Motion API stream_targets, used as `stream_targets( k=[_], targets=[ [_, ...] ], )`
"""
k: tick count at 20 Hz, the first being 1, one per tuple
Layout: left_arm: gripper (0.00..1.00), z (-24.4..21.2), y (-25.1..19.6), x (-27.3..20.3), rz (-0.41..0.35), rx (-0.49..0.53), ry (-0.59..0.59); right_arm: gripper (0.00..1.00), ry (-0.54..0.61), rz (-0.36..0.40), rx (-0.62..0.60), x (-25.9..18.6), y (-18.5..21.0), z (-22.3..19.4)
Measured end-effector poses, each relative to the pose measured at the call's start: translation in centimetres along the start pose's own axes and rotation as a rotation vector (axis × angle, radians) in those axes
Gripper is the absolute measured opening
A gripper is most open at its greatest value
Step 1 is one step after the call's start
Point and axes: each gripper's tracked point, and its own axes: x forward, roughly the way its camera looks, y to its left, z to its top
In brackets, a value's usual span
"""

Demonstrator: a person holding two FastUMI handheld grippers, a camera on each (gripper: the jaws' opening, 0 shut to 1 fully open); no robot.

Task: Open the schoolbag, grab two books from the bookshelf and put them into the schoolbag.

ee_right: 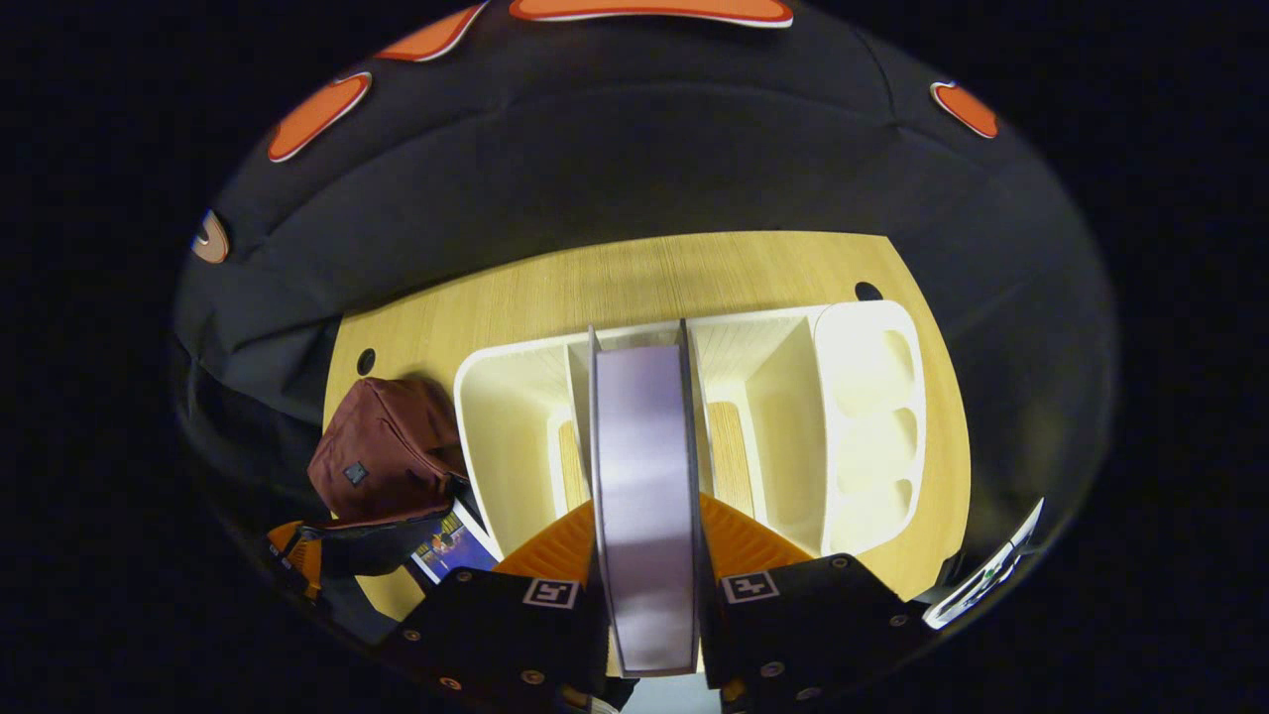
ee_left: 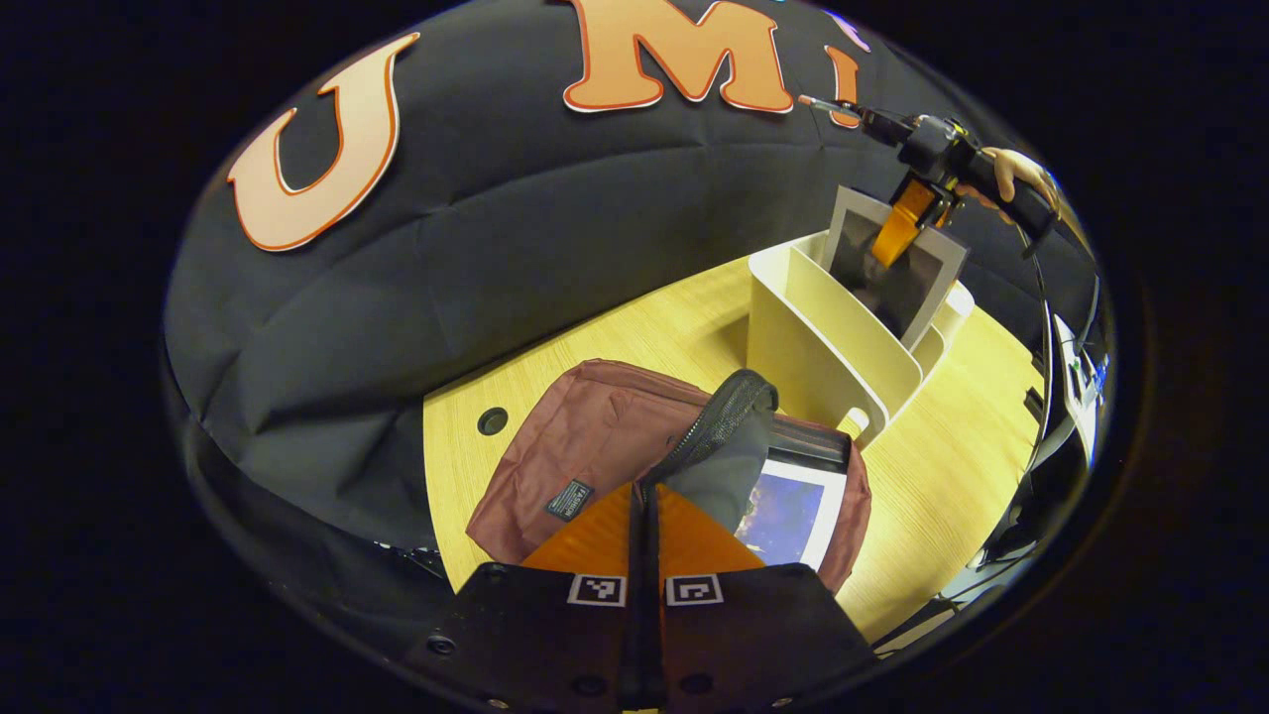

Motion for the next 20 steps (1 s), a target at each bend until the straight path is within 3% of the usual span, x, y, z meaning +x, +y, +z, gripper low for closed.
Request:
stream_targets(
  k=[1,2,8,13,15,20],
  targets=[
    [0.01,0.0,0.0,-0.1,-0.002,0.0,-0.001,0.49,-0.018,0.011,0.012,-1.2,0.3,0.3],
    [0.01,0.0,-0.1,-0.2,-0.005,0.0,-0.002,0.37,-0.043,0.018,0.014,-2.3,0.4,0.9],
    [0.01,0.1,-0.1,-0.1,-0.012,0.015,-0.004,0.37,-0.225,0.055,0.055,-11.2,0.5,3.8],
    [0.01,0.3,-0.1,-0.3,-0.014,0.023,-0.008,0.37,-0.321,0.187,0.114,-16.6,1.6,1.3],
    [0.01,0.3,-0.1,-0.3,-0.013,0.023,-0.009,0.37,-0.344,0.281,0.168,-17.5,3.1,-0.9],
    [0.01,0.4,-0.5,-0.8,-0.019,0.024,-0.017,0.36,-0.336,0.464,0.34,-15.7,5.2,-7.5]
  ],
)
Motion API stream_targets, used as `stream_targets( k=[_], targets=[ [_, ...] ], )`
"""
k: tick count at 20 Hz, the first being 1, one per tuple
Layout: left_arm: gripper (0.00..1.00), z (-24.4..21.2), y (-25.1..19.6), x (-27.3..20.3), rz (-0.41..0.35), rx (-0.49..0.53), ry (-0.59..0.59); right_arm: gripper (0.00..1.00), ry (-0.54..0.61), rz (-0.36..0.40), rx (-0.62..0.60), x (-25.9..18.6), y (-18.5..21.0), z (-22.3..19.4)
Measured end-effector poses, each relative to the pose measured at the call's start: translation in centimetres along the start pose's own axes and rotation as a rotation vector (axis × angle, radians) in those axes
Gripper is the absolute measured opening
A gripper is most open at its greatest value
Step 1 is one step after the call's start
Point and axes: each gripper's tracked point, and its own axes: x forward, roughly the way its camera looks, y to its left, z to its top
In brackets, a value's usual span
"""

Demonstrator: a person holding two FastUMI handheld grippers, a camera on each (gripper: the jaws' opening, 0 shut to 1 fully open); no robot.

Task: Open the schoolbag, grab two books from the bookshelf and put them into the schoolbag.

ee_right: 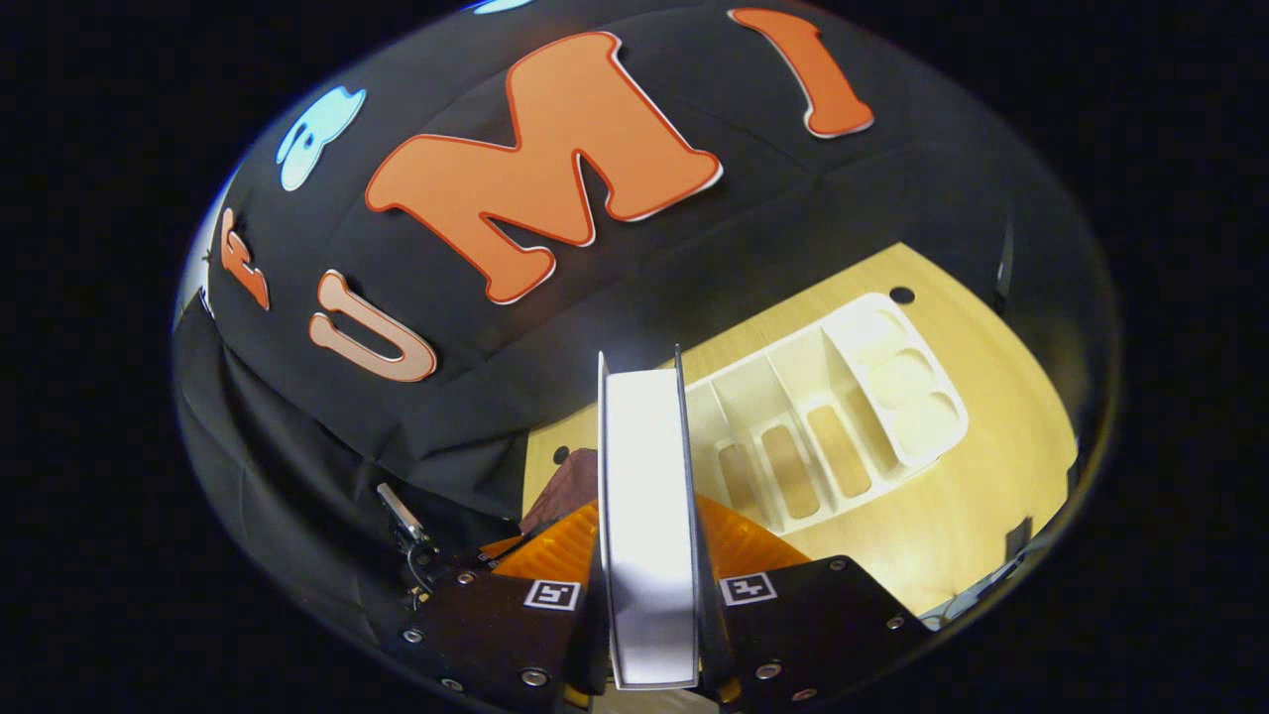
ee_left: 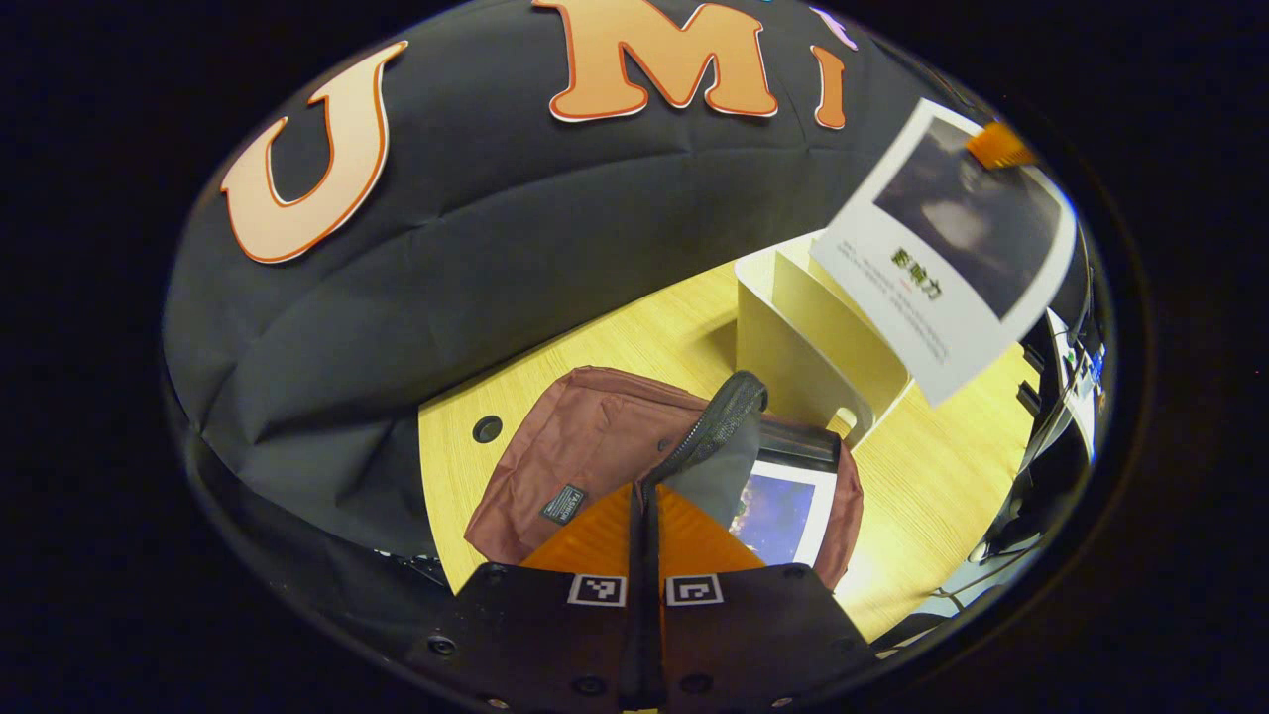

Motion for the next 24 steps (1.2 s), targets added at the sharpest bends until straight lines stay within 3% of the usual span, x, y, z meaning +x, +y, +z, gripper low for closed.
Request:
stream_targets(
  k=[4,9,10,11,12,13,14,15,16,24],
  targets=[
    [0.01,-0.1,-0.6,-0.4,-0.002,-0.013,0.004,0.36,0.007,0.131,0.246,1.8,-2.0,-6.4],
    [0.01,0.8,-1.5,-0.9,-0.005,0.008,0.007,0.36,-0.028,0.19,0.466,5.6,-5.7,-13.4],
    [0.01,1.1,-1.8,-1.1,-0.007,0.015,0.005,0.25,-0.037,0.21,0.522,6.3,-6.1,-14.6],
    [0.01,1.3,-2.1,-1.2,-0.01,0.025,0.005,0.36,-0.028,0.226,0.566,7.3,-6.4,-15.8],
    [0.01,1.5,-2.5,-1.4,-0.012,0.037,0.002,0.36,-0.027,0.231,0.595,8.7,-6.8,-16.8],
    [0.01,1.8,-2.6,-1.6,-0.013,0.048,-0.002,0.36,-0.034,0.242,0.615,9.7,-6.9,-17.6],
    [0.01,1.9,-2.9,-1.7,-0.014,0.058,-0.006,0.25,-0.038,0.247,0.629,10.5,-6.9,-18.3],
    [0.01,2.0,-3.0,-1.7,-0.015,0.06,-0.006,0.24,-0.047,0.249,0.627,11.3,-6.7,-19.0],
    [0.01,2.1,-3.2,-1.9,-0.019,0.06,-0.003,0.36,-0.062,0.247,0.617,12.2,-6.4,-19.5],
    [0.01,3.7,-4.8,-4.0,-0.025,0.129,-0.054,0.36,-0.119,0.299,0.637,18.4,-1.4,-20.7]
  ],
)
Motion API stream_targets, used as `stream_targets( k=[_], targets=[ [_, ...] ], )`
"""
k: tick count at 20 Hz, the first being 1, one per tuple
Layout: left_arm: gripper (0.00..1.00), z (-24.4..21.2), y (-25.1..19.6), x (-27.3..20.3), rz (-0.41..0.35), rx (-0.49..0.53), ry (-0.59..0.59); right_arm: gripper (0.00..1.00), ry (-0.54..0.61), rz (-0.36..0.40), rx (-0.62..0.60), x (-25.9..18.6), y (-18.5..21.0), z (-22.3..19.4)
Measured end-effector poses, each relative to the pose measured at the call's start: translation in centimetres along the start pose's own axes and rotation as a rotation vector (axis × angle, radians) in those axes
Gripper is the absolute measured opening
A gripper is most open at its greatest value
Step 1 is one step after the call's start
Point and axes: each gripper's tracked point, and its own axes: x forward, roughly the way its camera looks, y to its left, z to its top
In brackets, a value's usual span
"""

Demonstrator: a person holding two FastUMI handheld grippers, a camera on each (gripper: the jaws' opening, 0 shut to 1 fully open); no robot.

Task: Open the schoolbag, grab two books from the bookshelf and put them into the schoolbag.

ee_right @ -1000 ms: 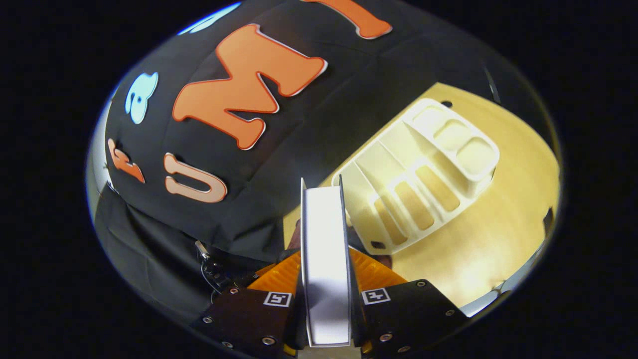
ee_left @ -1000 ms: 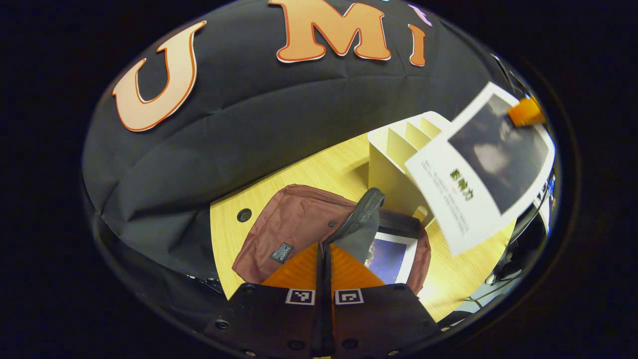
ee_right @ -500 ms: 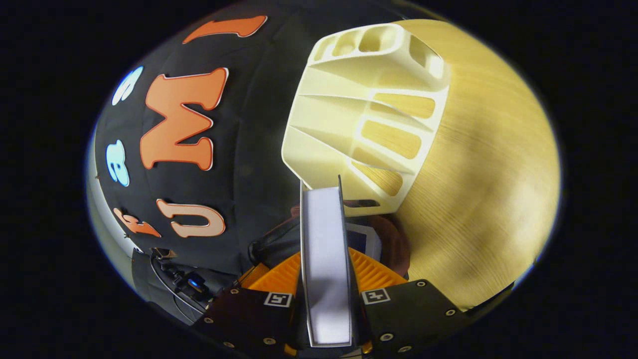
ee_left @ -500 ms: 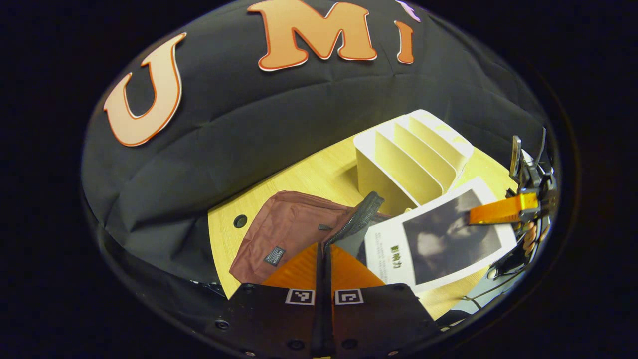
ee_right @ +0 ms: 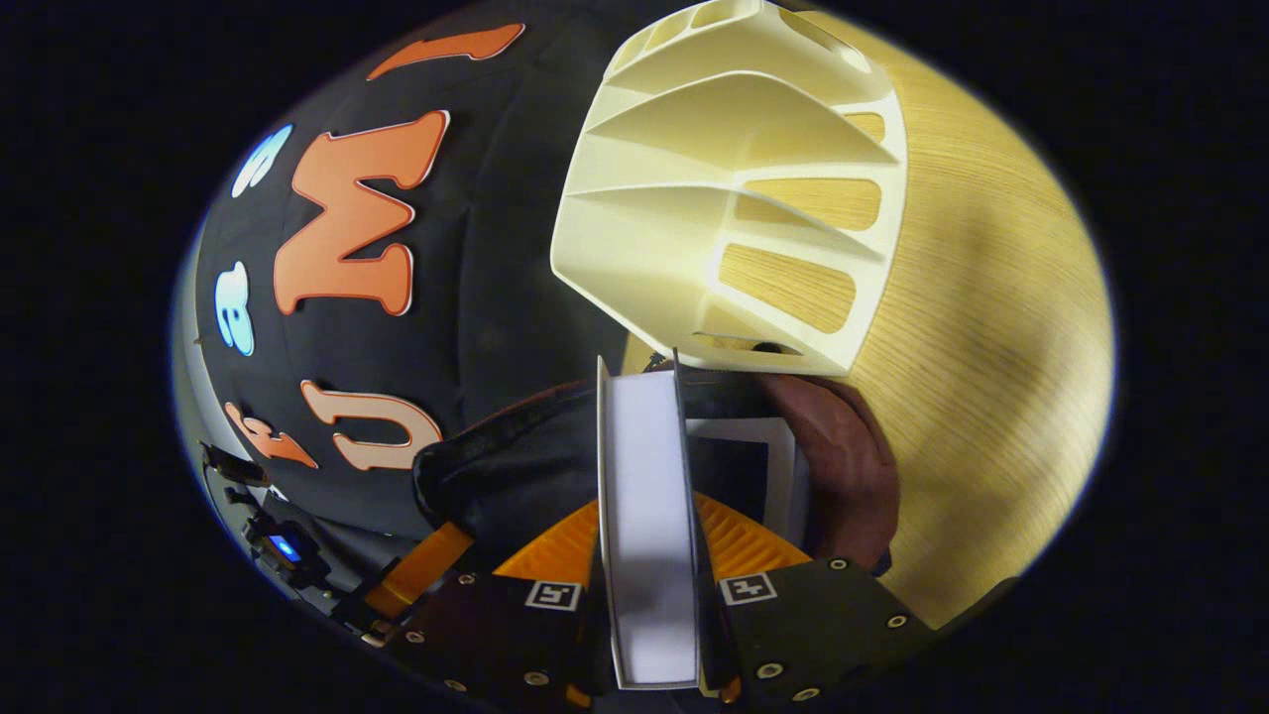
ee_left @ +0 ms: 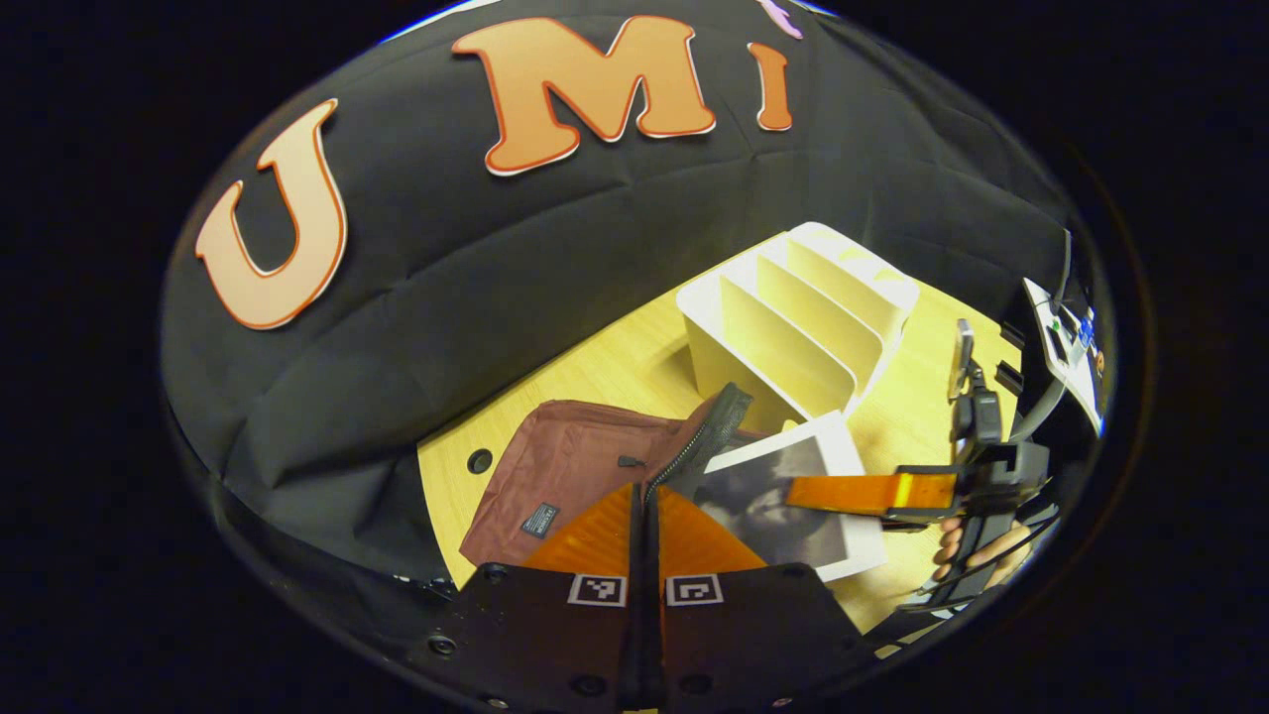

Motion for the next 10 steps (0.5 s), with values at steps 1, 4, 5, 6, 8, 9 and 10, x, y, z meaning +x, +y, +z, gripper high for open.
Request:
stream_targets(
  k=[1,4,5,6,8,9,10],
  targets=[
    [0.01,0.2,-0.5,-0.3,-0.009,0.008,-0.007,0.36,-0.004,0.0,0.011,0.7,0.2,-0.2],
    [0.01,0.8,-1.6,-0.9,-0.033,0.029,-0.02,0.36,-0.017,-0.01,0.022,3.0,0.7,-1.5],
    [0.01,0.8,-1.8,-1.1,-0.043,0.027,-0.02,0.36,-0.012,-0.042,0.013,3.6,0.2,-2.3],
    [0.01,0.8,-2.0,-1.0,-0.046,0.028,-0.017,0.37,-0.006,-0.057,-0.003,4.2,-0.2,-3.2],
    [0.01,0.8,-2.1,-1.0,-0.046,0.046,-0.023,0.38,0.034,-0.072,0.008,5.0,-0.4,-4.9],
    [0.01,0.8,-2.2,-1.1,-0.048,0.053,-0.023,0.4,0.038,-0.079,0.006,5.3,-0.5,-5.2],
    [0.01,0.6,-2.3,-1.1,-0.051,0.055,-0.023,0.41,0.049,-0.094,0.007,5.5,-0.7,-5.6]
  ],
)
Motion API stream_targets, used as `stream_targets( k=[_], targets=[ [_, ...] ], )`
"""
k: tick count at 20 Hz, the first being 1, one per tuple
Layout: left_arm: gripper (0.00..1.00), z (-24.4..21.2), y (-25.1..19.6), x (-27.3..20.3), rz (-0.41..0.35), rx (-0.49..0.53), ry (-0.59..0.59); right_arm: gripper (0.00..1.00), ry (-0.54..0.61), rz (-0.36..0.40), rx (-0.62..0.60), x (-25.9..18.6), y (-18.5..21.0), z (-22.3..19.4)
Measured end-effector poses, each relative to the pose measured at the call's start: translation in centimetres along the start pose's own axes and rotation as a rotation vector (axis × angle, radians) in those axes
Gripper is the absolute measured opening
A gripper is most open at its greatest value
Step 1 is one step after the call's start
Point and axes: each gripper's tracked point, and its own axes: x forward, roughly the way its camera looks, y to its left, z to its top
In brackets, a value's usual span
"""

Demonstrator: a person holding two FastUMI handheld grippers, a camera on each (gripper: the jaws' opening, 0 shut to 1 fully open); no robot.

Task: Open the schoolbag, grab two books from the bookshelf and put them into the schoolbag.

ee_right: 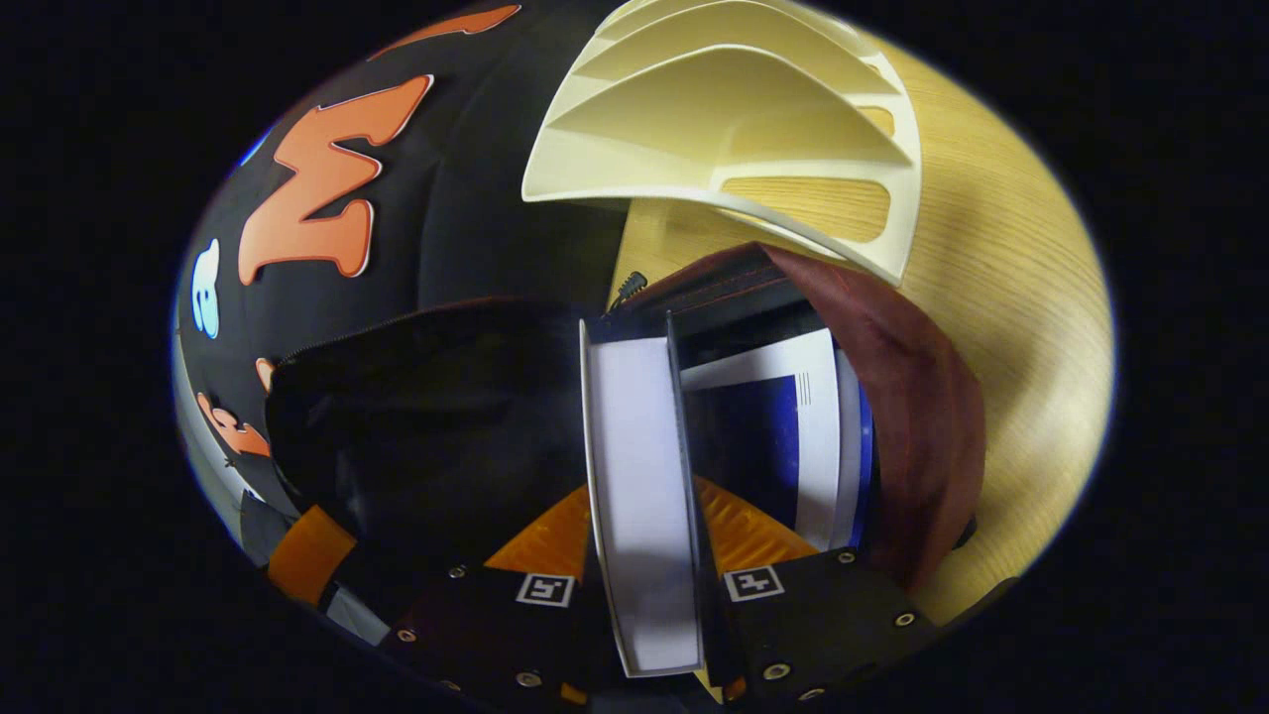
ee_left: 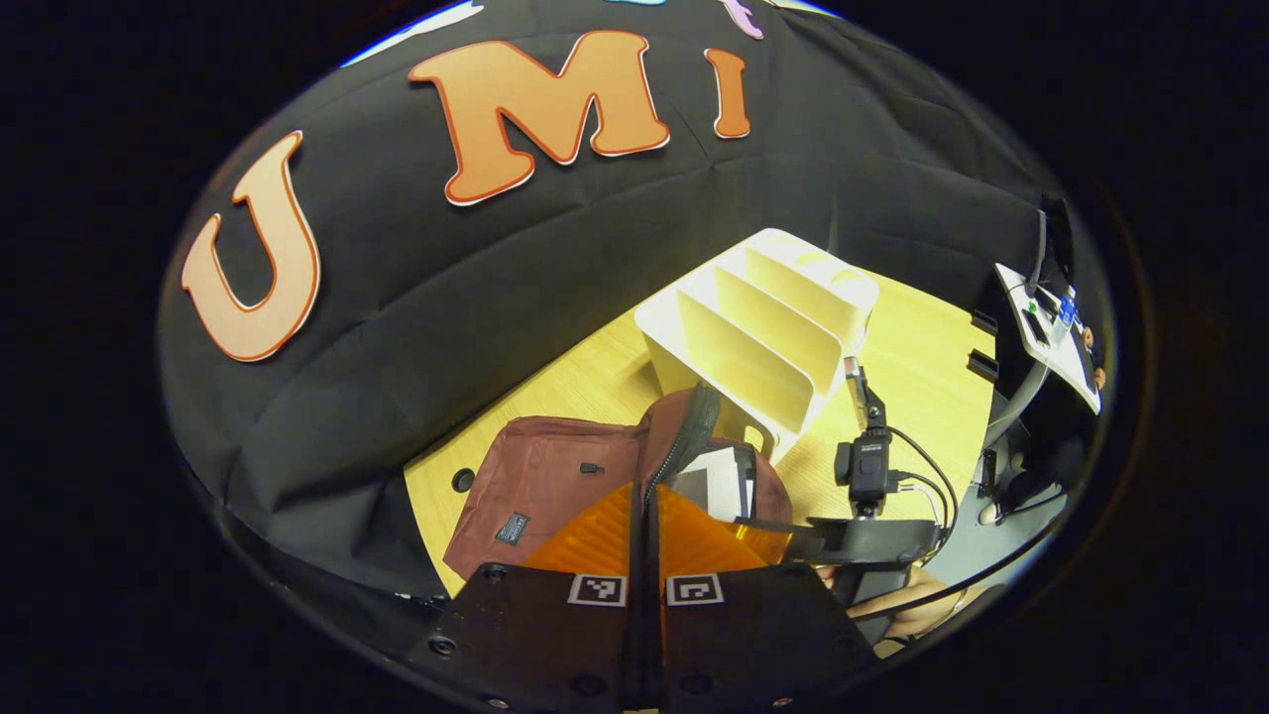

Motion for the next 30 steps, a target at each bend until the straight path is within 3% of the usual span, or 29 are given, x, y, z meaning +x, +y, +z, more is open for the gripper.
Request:
stream_targets(
  k=[1,3,4,6,7,9,11,15,21,25,28,30],
  targets=[
    [0.01,-0.2,-0.1,-0.1,-0.004,-0.007,0.0,0.42,0.024,-0.03,0.006,0.0,-0.7,-0.5],
    [0.01,-1.0,0.5,0.0,0.006,-0.024,0.01,0.53,0.071,-0.143,0.005,-0.6,-3.4,-1.6],
    [0.01,-1.3,0.8,0.3,0.009,-0.037,0.013,0.65,0.076,-0.144,-0.002,-0.3,-4.0,-1.5],
    [0.01,-1.8,0.5,0.3,-0.013,-0.083,0.008,0.64,0.103,-0.138,0.003,-1.4,-3.5,-1.8],
    [0.0,-1.8,0.4,0.3,-0.023,-0.1,0.004,0.82,0.106,-0.146,-0.005,-1.8,-3.5,-1.7],
    [0.01,-2.2,0.4,0.1,-0.022,-0.125,-0.003,0.93,0.108,-0.185,-0.047,-3.3,-4.2,-1.2],
    [0.01,-3.0,0.3,0.1,-0.02,-0.149,0.003,0.98,0.102,-0.225,-0.094,-4.9,-5.0,-0.1],
    [0.01,-3.6,-1.8,0.3,-0.067,-0.216,-0.001,0.98,0.062,-0.273,-0.11,-7.4,-6.0,3.0],
    [0.06,-3.8,-4.1,0.6,-0.041,-0.342,0.002,0.98,0.017,-0.327,-0.154,-10.8,-6.8,8.2],
    [0.25,-3.7,-6.5,1.3,-0.028,-0.437,0.01,0.98,0.034,-0.342,-0.208,-12.2,-6.6,11.3],
    [0.8,-3.0,-8.2,1.8,-0.001,-0.505,0.003,0.98,0.061,-0.351,-0.24,-13.3,-6.9,13.1],
    [0.83,-3.1,-9.2,1.9,0.043,-0.544,-0.009,0.98,0.053,-0.356,-0.258,-14.2,-7.0,14.9]
  ],
)
